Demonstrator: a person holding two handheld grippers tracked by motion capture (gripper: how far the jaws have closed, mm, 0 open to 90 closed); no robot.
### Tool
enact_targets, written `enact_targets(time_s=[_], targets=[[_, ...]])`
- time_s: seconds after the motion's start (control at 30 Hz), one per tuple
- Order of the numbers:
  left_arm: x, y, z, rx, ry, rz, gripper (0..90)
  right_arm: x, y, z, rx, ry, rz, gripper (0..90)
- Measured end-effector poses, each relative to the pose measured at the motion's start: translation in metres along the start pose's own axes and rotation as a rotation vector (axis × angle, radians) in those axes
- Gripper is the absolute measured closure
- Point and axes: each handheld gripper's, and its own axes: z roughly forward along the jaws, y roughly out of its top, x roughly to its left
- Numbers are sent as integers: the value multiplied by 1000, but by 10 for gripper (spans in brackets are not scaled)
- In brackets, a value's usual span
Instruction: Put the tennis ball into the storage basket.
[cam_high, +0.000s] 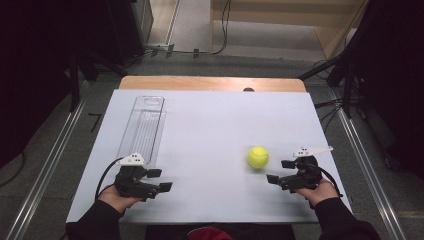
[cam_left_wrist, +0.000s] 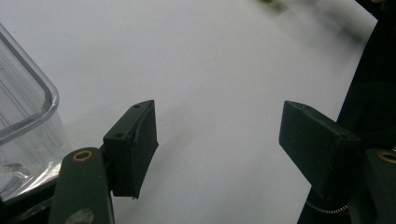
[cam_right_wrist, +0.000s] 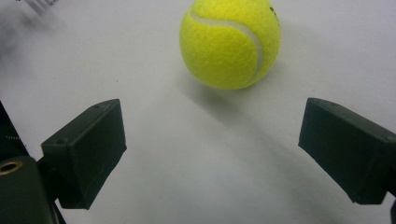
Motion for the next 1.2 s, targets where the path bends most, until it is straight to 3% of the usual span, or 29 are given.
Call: enact_targets(time_s=[0.13, 1.2], targets=[[-1, -1, 0, -5, 5, 24, 286, 1, 0, 1, -3, 3, -6, 55], [0, -1, -1, -1, 23, 36, 285, 2, 1, 4, 17, 7, -9, 55]])
